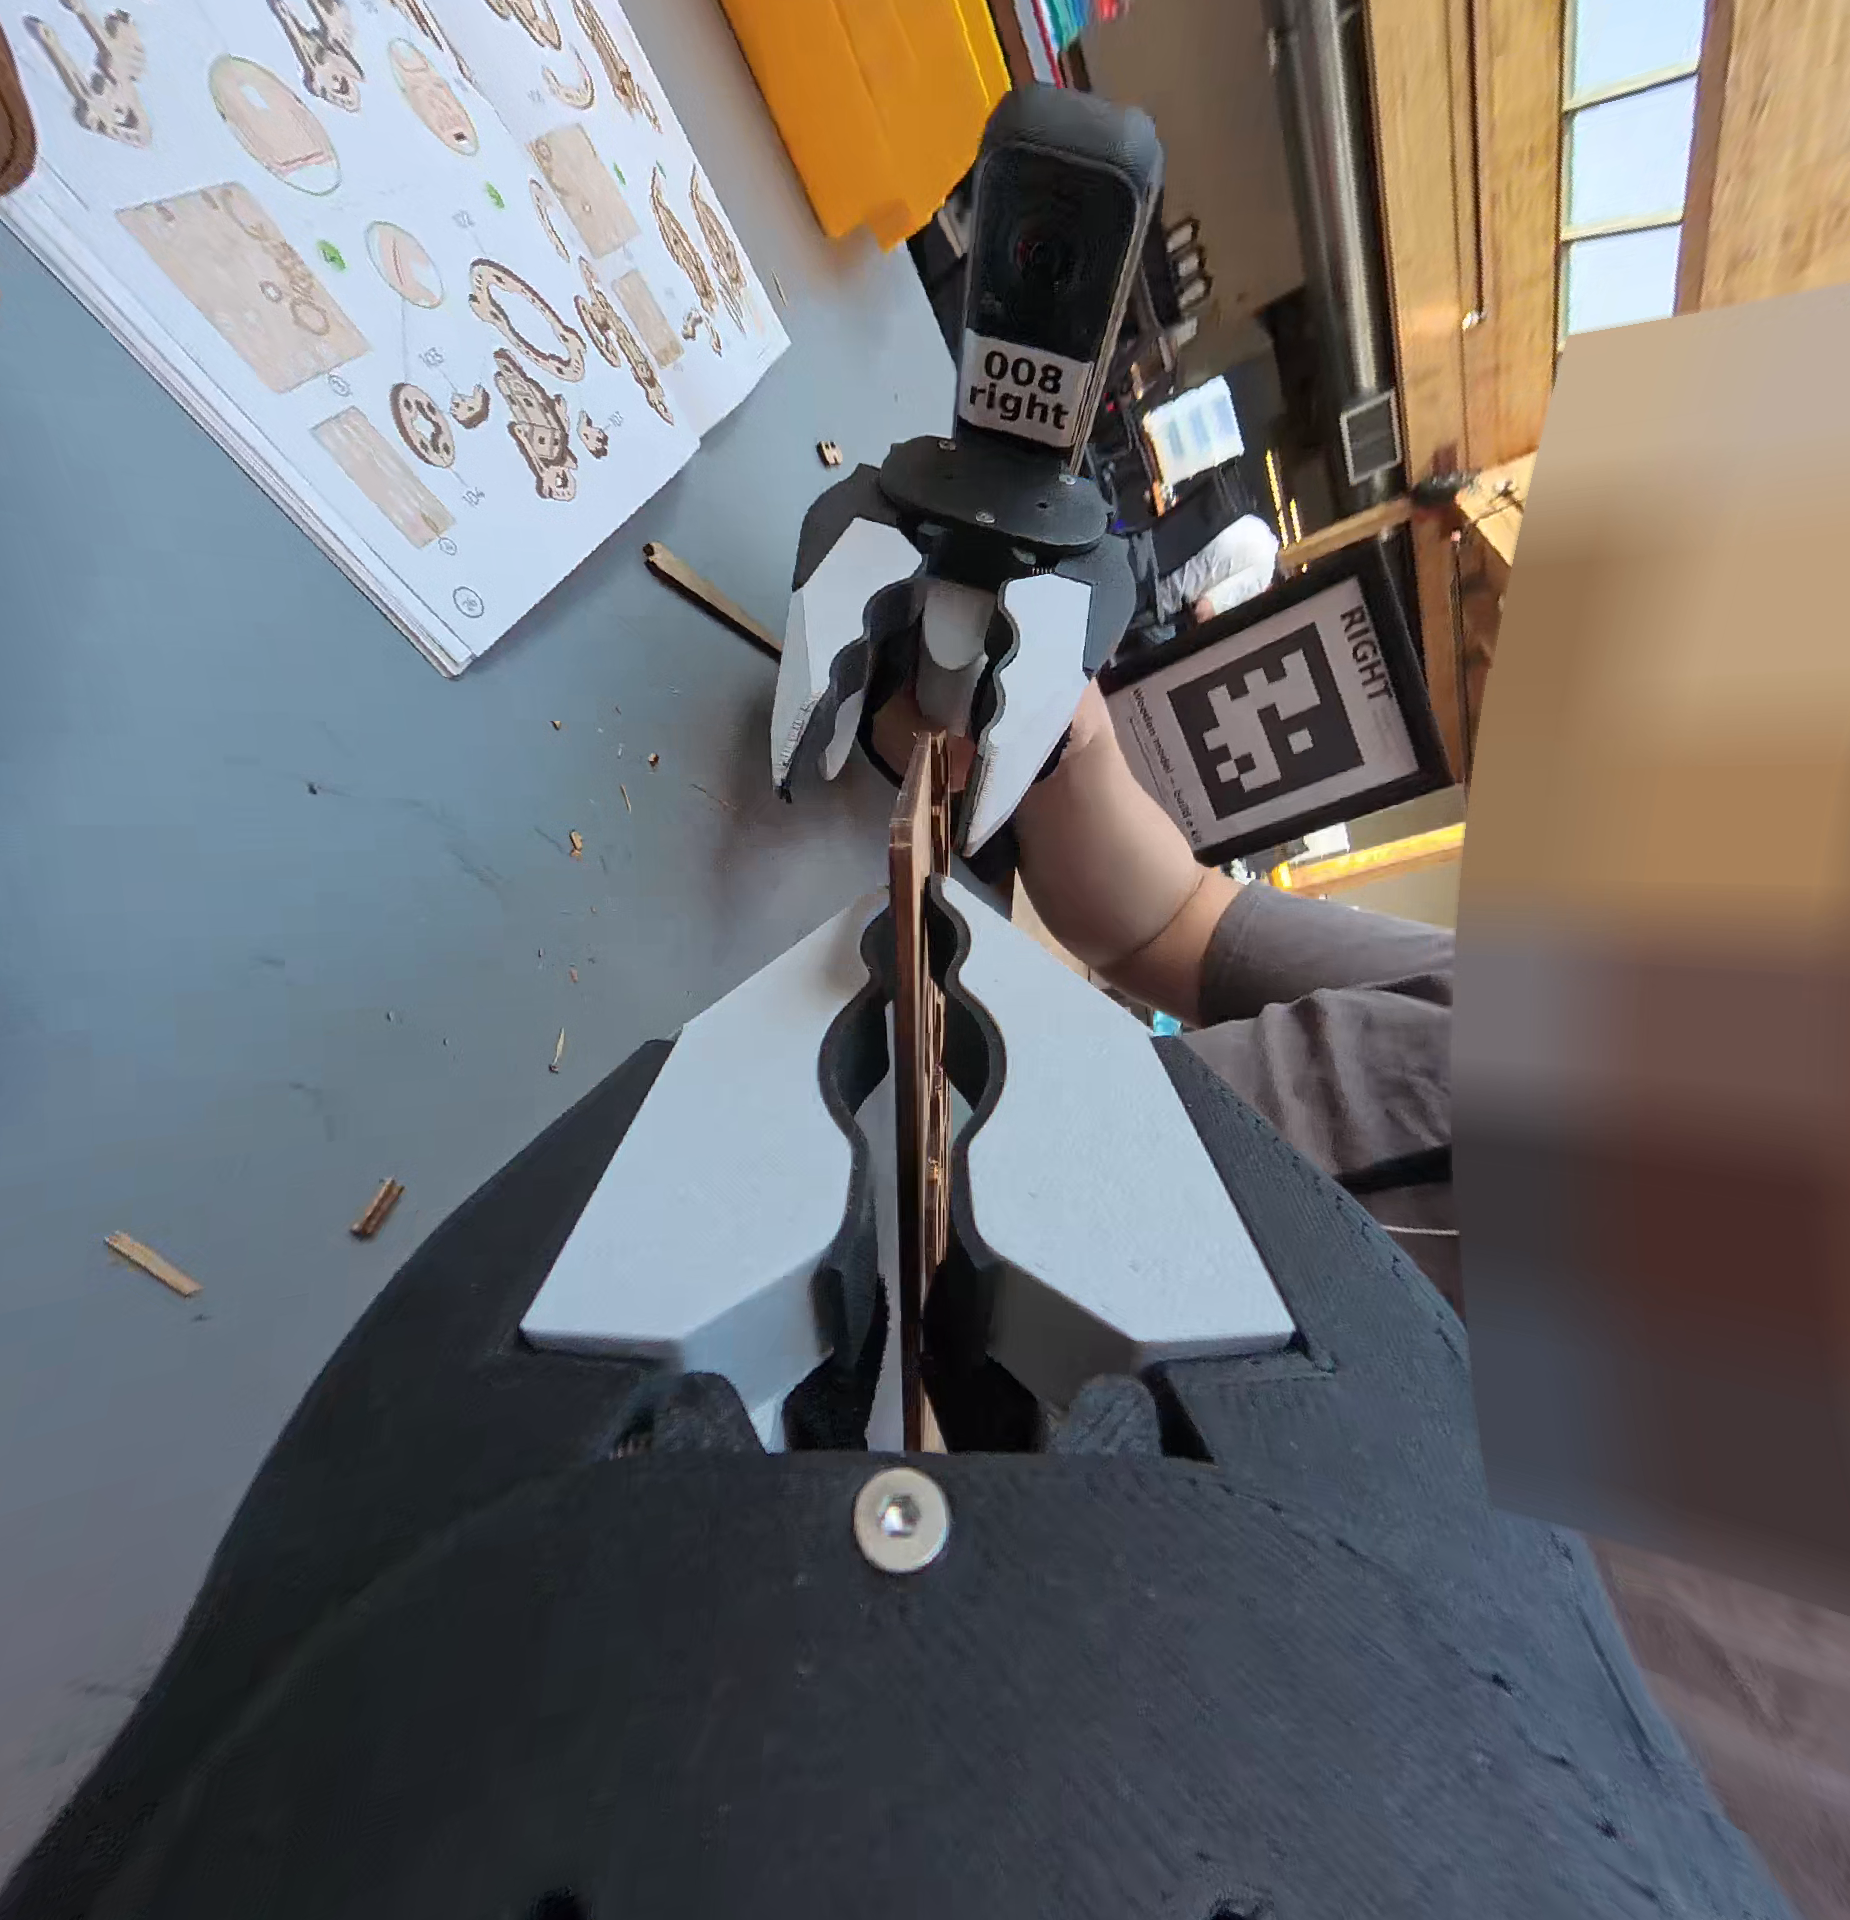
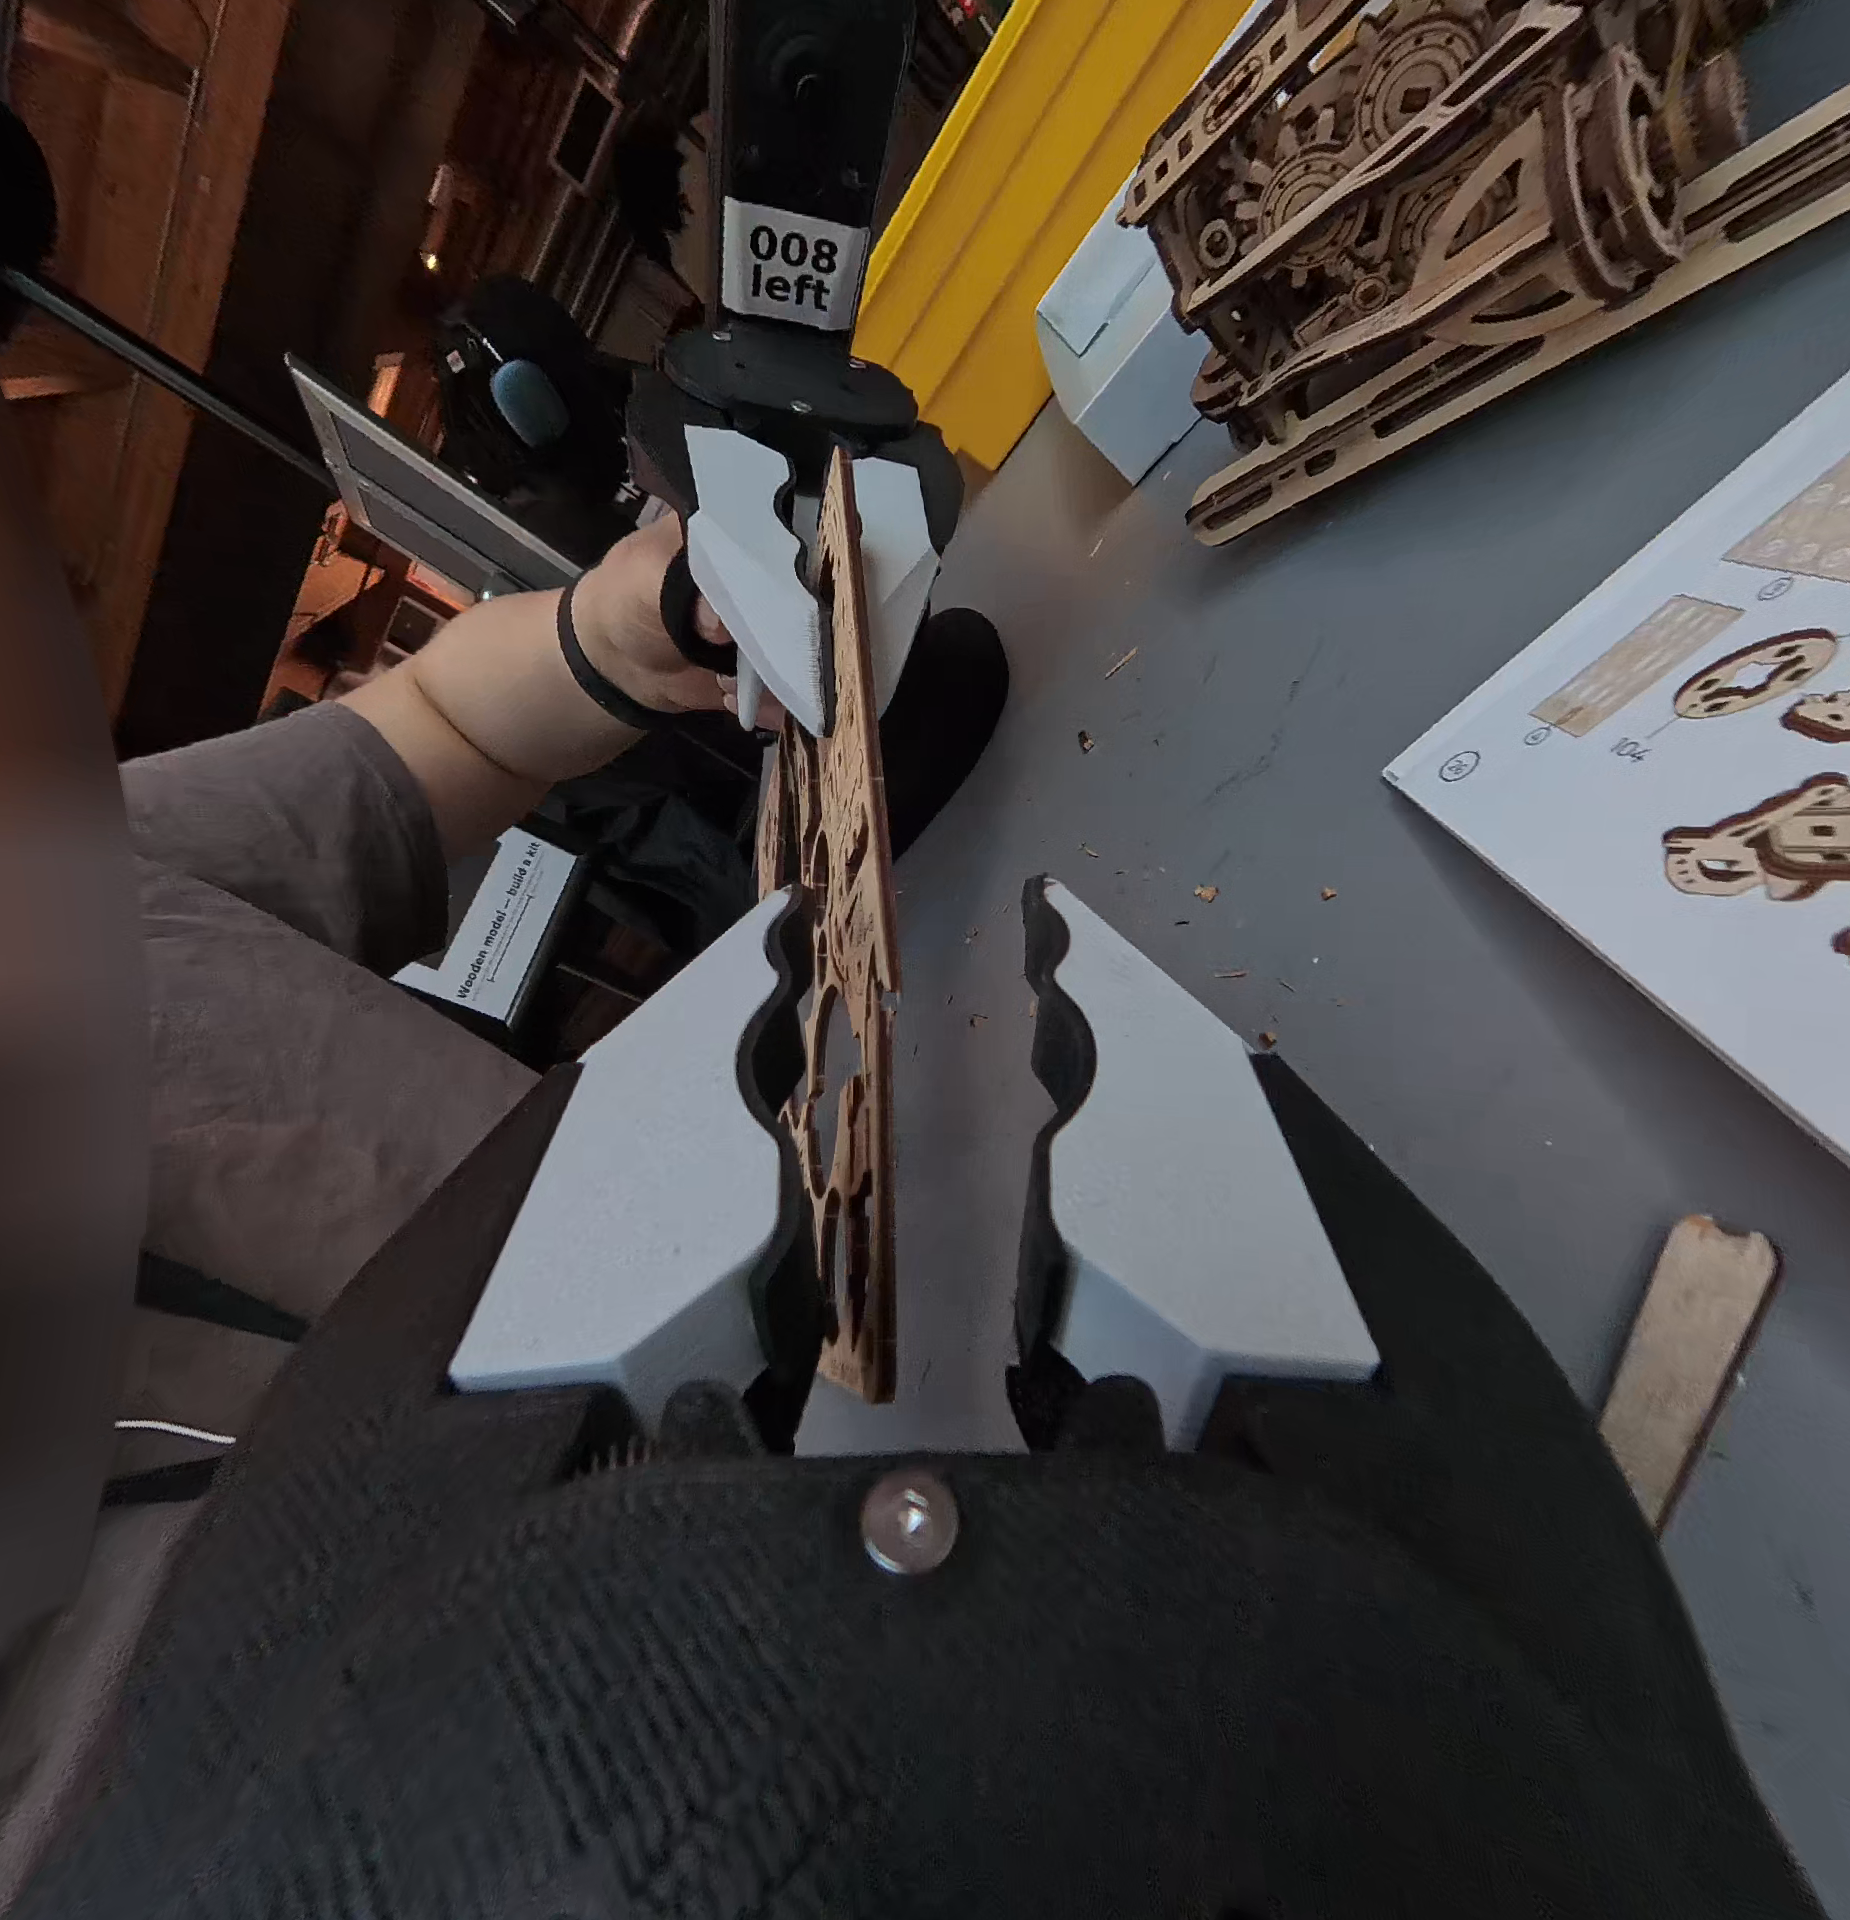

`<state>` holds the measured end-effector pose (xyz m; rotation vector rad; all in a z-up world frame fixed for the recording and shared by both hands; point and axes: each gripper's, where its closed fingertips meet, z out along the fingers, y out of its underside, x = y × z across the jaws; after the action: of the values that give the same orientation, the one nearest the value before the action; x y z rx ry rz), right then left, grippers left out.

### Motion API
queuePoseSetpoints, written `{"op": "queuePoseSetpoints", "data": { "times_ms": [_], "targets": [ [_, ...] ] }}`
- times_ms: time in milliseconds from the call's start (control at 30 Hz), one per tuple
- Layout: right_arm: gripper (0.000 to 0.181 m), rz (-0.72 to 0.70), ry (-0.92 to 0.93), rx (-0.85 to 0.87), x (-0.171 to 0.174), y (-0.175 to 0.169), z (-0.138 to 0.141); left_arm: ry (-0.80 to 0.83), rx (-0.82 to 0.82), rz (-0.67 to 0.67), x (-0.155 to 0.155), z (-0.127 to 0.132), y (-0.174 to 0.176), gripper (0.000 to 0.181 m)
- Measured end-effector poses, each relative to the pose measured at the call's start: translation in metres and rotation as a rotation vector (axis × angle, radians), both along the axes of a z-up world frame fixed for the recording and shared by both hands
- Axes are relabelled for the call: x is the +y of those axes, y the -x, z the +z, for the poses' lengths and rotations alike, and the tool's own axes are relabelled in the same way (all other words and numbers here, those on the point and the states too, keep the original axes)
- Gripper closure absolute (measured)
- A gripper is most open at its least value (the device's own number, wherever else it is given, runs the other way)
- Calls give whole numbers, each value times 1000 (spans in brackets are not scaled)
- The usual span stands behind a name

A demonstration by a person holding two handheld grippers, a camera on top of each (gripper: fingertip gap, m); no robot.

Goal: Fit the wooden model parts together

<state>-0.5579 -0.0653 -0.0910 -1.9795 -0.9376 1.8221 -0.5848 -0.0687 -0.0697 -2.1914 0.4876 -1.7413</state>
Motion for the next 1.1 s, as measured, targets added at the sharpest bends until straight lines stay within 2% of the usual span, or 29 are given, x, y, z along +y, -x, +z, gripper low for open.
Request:
{"op": "queuePoseSetpoints", "data": {
  "times_ms": [33,100,167,267,400,533,567,633,667,767,800,1100],
  "targets": [
    [143,31,20,3,-3,5,0,-1,-21,29,-3,-2,0,181],
    [170,118,43,14,-14,11,0,-13,-42,72,-8,-6,-2,181],
    [180,204,83,24,-25,12,3,-43,-71,70,-14,-5,-3,175],
    [180,243,60,-8,-28,12,-2,-80,-25,-46,-17,-4,1,144],
    [180,301,56,-21,-33,18,-4,-169,183,-277,-11,-16,-1,139],
    [180,301,36,-14,-33,20,-1,-135,271,-498,-24,-22,-9,157],
    [180,298,40,-8,-32,19,0,-138,292,-537,-27,-25,-10,157],
    [180,288,33,-13,-31,18,-2,-155,315,-576,-29,-29,-11,170],
    [180,283,28,-20,-30,18,-4,-151,300,-579,-29,-27,-12,176],
    [180,290,41,-5,-29,16,-2,-89,245,-557,-25,-24,-17,174],
    [180,282,32,-16,-27,16,-4,-80,231,-555,-24,-24,-18,180],
    [180,284,33,-16,-25,11,-6,-31,154,-499,-18,-23,-23,181]
  ]
}}
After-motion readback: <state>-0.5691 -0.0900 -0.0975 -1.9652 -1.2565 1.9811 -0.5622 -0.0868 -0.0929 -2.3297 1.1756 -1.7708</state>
